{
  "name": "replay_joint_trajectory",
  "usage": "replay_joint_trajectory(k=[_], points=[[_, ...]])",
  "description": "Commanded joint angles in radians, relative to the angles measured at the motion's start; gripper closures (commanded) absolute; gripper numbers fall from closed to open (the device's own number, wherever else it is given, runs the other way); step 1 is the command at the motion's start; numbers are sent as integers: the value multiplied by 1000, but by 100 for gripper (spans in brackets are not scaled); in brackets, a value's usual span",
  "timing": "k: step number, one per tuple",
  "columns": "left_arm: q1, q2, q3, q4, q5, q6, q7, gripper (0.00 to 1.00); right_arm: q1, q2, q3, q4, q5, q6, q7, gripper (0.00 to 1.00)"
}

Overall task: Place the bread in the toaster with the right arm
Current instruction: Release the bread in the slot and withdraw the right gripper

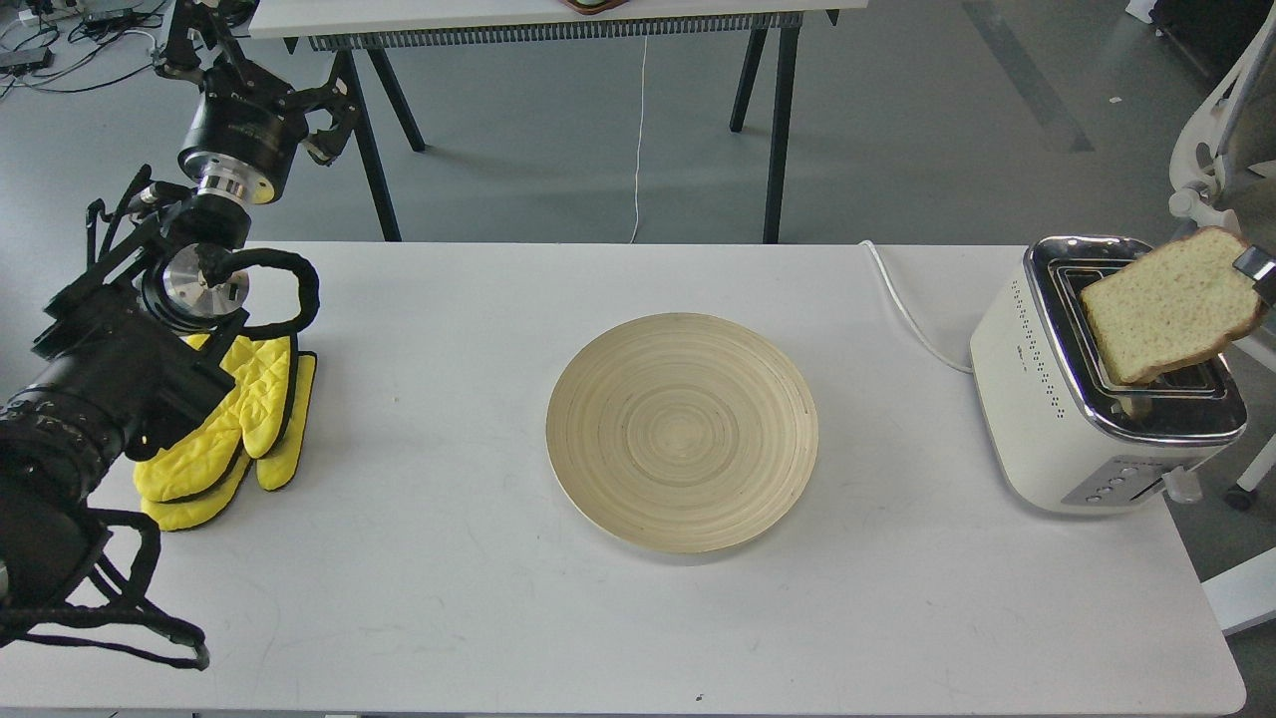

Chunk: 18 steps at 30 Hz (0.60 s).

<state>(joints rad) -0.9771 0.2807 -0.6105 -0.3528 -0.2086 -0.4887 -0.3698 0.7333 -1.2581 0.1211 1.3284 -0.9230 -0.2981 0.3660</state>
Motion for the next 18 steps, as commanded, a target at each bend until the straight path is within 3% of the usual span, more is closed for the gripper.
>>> replay_joint_trajectory(k=[1,2,3,9,18], points=[[0,0,0,0,0,0,0,0,0,22,12,6,3,-4,1,35],[0,0,0,0,0,0,0,0,0,28,17,8,4,-6,1,7],[0,0,0,0,0,0,0,0,0,34,25,12,4,-6,1,3],[0,0,0,0,0,0,0,0,1,88,124,41,13,-6,1,2],[0,0,0,0,0,0,0,0,5,290,363,34,251,19,-5,0]])
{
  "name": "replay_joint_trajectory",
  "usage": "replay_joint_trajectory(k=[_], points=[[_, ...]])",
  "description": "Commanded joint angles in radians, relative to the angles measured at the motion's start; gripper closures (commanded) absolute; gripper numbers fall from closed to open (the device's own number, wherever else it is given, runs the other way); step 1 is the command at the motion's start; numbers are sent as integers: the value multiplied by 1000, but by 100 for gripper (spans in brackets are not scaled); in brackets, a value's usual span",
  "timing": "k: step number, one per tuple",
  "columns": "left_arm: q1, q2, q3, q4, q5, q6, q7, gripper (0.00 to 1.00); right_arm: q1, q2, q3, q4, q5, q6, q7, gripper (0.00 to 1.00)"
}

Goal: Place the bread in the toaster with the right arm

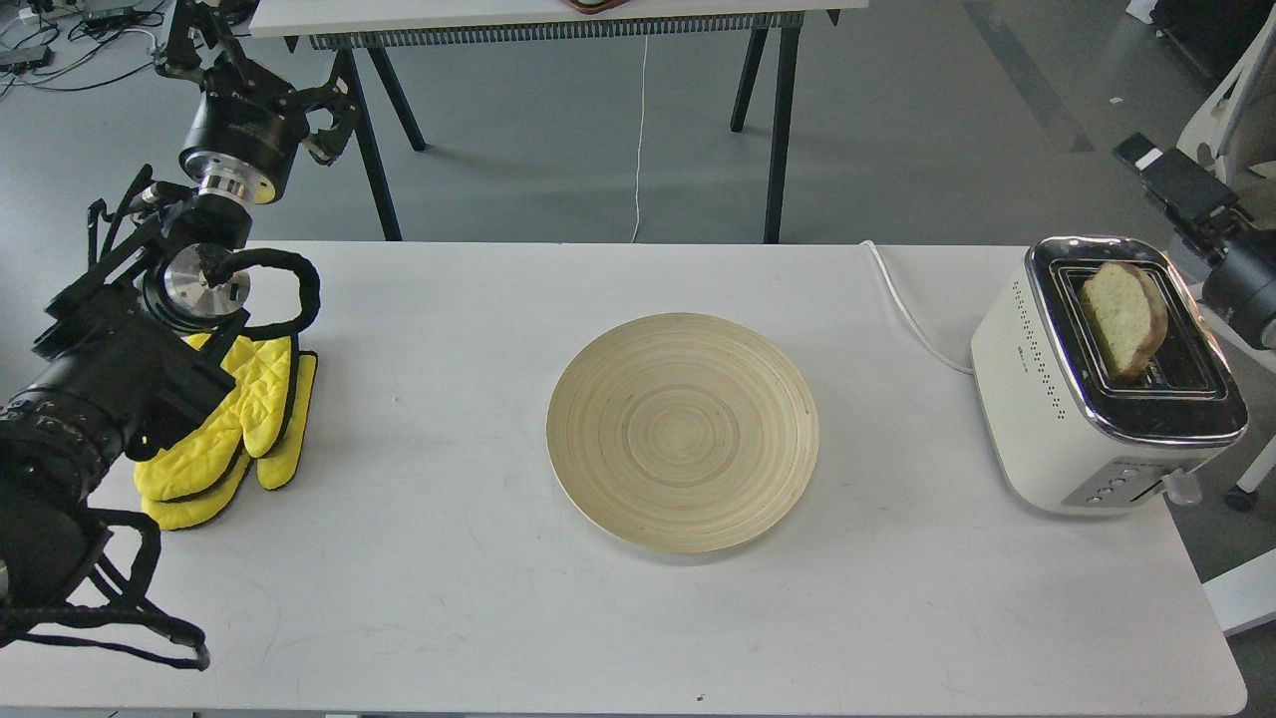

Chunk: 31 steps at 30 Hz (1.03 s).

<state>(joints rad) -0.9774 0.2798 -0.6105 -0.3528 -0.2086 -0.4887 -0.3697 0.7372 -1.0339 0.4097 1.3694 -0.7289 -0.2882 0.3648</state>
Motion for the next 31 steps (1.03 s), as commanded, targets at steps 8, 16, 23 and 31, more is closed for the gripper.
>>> replay_joint_trajectory(k=[8,16,23,31], points=[[-1,1,0,0,0,0,0,0,-2,314,263,-114,221,24,-12,0],[-1,1,-3,0,0,0,0,0,4,524,517,-413,594,305,-84,0],[0,2,-3,0,0,0,0,0,8,609,569,-512,622,396,-124,0],[0,2,-3,0,0,0,0,0,11,640,564,-523,622,429,-129,0]])
